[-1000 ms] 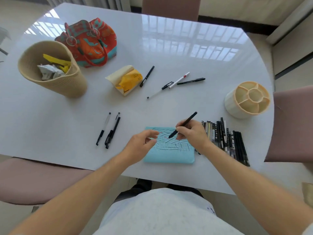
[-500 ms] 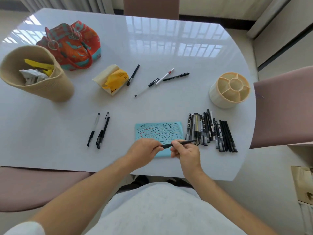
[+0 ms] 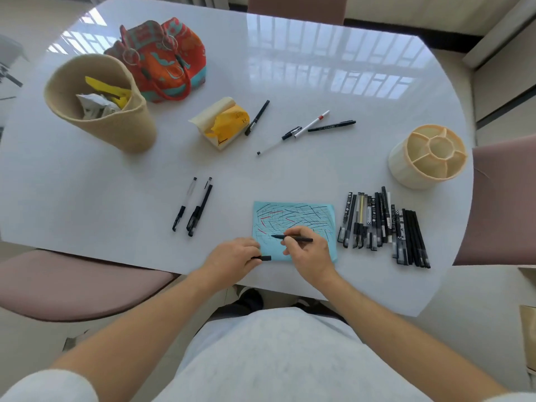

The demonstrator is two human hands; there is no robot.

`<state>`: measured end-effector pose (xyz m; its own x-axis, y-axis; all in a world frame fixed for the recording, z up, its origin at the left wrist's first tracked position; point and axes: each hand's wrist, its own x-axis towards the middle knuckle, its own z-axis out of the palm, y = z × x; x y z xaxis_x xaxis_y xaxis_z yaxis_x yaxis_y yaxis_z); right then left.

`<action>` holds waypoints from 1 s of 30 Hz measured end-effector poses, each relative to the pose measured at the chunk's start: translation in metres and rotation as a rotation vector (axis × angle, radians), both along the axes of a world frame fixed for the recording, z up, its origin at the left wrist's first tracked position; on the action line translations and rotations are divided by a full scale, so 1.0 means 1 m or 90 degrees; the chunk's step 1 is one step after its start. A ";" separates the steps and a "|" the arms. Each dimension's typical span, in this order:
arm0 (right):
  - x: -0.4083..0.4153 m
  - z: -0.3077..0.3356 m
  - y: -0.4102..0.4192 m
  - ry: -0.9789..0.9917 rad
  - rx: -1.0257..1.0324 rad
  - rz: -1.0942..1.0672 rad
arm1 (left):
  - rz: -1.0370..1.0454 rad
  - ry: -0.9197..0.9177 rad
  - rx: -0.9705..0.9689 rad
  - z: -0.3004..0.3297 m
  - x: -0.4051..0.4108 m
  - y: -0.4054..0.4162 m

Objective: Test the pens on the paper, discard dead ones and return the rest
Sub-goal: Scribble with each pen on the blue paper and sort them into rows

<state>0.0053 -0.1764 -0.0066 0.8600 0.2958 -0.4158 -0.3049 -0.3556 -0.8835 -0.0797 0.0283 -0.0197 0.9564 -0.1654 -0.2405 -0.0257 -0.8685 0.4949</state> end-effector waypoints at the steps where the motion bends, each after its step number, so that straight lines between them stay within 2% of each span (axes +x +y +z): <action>1: -0.002 -0.003 0.004 -0.020 -0.018 0.035 | -0.004 -0.010 -0.003 -0.002 -0.002 -0.002; 4: -0.007 -0.010 0.012 -0.080 -0.062 0.126 | -0.006 -0.018 0.002 -0.006 -0.005 -0.005; 9: -0.008 -0.012 0.016 -0.145 -0.129 0.200 | 0.000 0.002 0.002 -0.008 -0.008 -0.003; 13: -0.006 -0.011 0.010 -0.175 -0.178 0.160 | 0.009 0.003 -0.017 -0.007 -0.007 -0.001; 17: 0.002 -0.008 -0.009 -0.118 -0.148 0.035 | 0.010 0.002 -0.026 -0.007 -0.003 0.001; 22: 0.011 0.005 -0.020 0.051 0.018 -0.101 | 0.037 -0.005 -0.042 -0.005 0.001 0.000; 25: 0.012 0.013 -0.024 0.103 0.089 -0.096 | 0.062 -0.005 -0.047 -0.003 0.004 -0.003; 30: 0.009 0.016 -0.028 0.124 0.112 -0.067 | 0.080 -0.013 -0.057 0.003 0.011 -0.012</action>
